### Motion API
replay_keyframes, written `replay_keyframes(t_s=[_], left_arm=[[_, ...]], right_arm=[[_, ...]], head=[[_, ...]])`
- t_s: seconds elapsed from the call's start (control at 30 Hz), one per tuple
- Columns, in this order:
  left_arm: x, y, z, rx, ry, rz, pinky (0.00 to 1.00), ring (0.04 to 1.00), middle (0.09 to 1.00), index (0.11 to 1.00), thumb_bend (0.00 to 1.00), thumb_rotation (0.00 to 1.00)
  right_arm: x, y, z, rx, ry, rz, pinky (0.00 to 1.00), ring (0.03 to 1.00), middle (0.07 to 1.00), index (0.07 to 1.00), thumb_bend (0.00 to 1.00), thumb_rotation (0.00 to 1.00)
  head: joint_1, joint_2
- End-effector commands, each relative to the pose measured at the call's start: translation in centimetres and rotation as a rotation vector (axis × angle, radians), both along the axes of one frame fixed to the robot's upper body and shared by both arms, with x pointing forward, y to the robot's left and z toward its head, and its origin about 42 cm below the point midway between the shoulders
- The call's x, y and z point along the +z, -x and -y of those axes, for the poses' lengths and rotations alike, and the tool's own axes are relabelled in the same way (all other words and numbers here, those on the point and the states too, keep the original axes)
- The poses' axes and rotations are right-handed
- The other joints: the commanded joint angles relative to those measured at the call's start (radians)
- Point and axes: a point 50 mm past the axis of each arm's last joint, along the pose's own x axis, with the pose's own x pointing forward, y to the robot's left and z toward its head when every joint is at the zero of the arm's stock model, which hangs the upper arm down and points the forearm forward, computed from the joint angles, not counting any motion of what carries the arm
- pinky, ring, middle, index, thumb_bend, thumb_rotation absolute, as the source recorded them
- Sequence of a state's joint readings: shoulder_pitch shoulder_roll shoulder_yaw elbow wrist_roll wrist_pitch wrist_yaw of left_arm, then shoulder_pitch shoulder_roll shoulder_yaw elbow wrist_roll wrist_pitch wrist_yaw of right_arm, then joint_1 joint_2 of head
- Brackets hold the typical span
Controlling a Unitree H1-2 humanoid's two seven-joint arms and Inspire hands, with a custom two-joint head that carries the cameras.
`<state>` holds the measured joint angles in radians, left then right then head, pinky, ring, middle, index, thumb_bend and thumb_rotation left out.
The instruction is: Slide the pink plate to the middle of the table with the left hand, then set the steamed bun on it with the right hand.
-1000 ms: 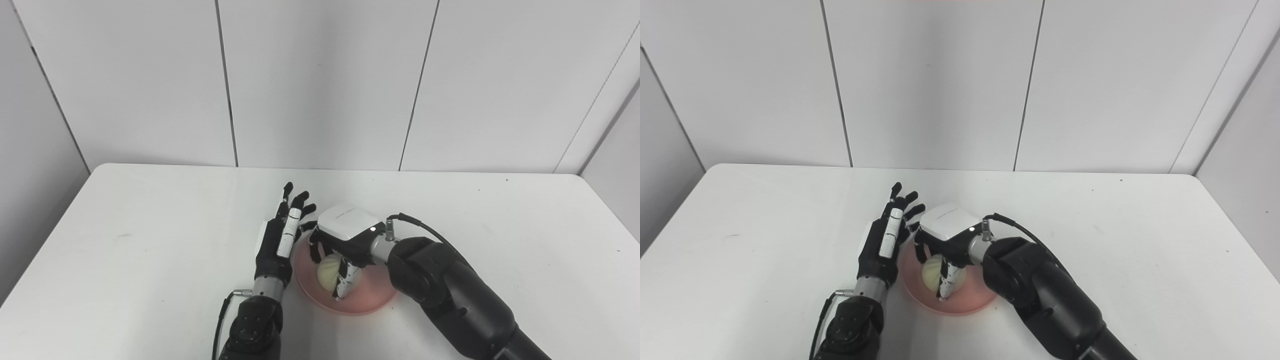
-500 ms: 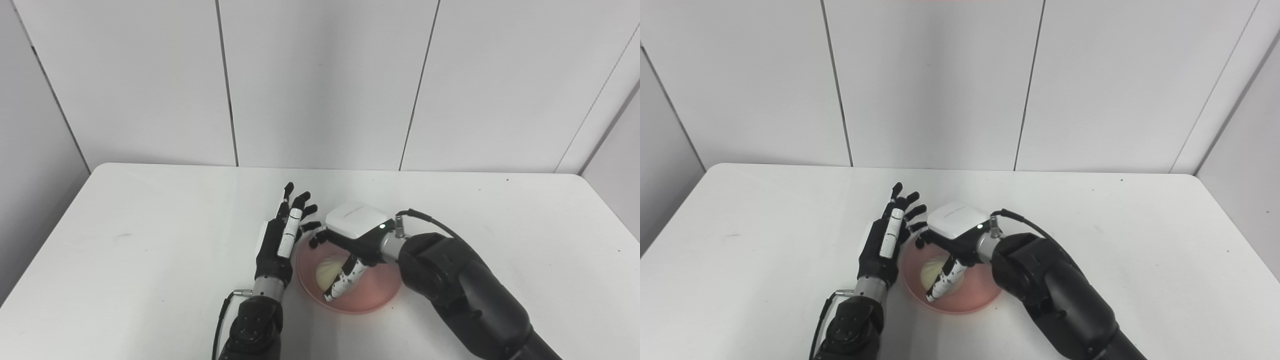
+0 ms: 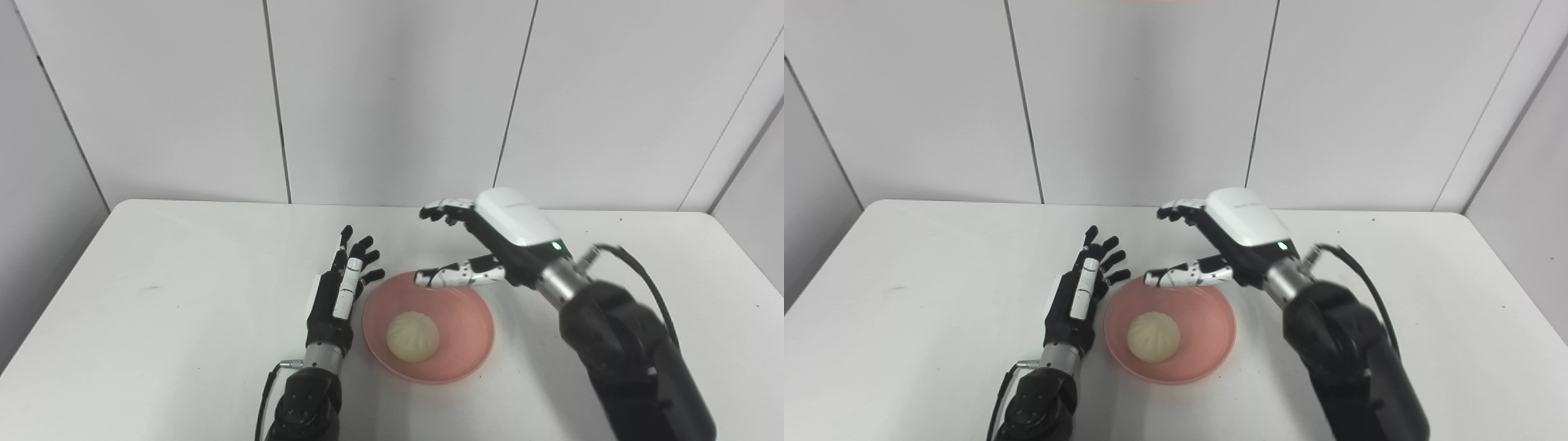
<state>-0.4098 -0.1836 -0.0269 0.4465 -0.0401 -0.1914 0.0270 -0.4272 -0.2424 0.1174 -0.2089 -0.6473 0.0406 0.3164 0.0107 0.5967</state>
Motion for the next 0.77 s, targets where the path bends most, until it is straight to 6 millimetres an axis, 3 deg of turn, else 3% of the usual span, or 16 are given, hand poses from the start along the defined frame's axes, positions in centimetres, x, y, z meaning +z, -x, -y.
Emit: replay_keyframes(t_s=[0.0,0.07,0.13,0.23,0.3,0.43,0.5,0.73], left_arm=[[-1.5,1.1,-2.0,0.059,-0.016,-0.002,0.83,0.896,0.899,0.991,0.76,0.85],[-1.2,1.2,-2.4,0.080,-0.026,0.010,0.84,0.897,0.901,0.963,0.74,0.88],[-1.0,1.4,-2.9,0.095,-0.028,0.016,0.96,0.932,0.924,0.930,0.78,0.91],[-0.8,1.6,-3.7,0.109,-0.037,0.014,0.99,0.952,0.936,0.922,0.81,0.92],[-0.8,1.6,-4.3,0.115,-0.057,0.013,1.00,0.961,0.943,0.919,0.84,0.94],[-0.7,1.7,-5.0,0.111,-0.083,0.020,1.00,0.974,0.954,0.915,0.85,0.95],[-0.7,1.7,-5.1,0.108,-0.101,0.028,1.00,0.979,0.958,0.909,0.83,0.96],[-0.7,1.6,-5.0,0.096,-0.115,0.025,1.00,0.983,0.958,0.878,0.82,0.96]], right_arm=[[-0.2,-0.3,-0.1,0.004,-0.264,0.070,0.53,0.648,0.731,0.747,0.81,0.92],[-2.3,-0.5,0.2,-0.033,-0.449,0.023,0.54,0.649,0.722,0.759,0.77,0.93],[-4.3,-0.5,0.2,-0.071,-0.653,-0.041,0.59,0.680,0.752,0.787,0.80,0.97],[-7.0,-0.5,-0.3,-0.120,-0.942,-0.135,0.64,0.703,0.767,0.801,0.80,0.96],[-8.3,-0.6,-0.8,-0.154,-1.048,-0.171,0.68,0.750,0.799,0.828,0.77,0.99],[-10.1,-0.8,-1.6,-0.216,-1.141,-0.227,0.73,0.797,0.844,0.870,0.75,1.00],[-10.9,-0.7,-2.0,-0.242,-1.163,-0.257,0.80,0.848,0.900,0.931,0.73,1.00],[-12.4,-0.6,-2.5,-0.289,-1.095,-0.256,0.89,0.903,0.946,0.972,0.74,1.00]], head=[[0.001,0.001],[0.000,0.003],[-0.004,0.005],[-0.018,0.010],[-0.033,0.012],[-0.048,0.015],[-0.050,0.015],[-0.055,0.017]])
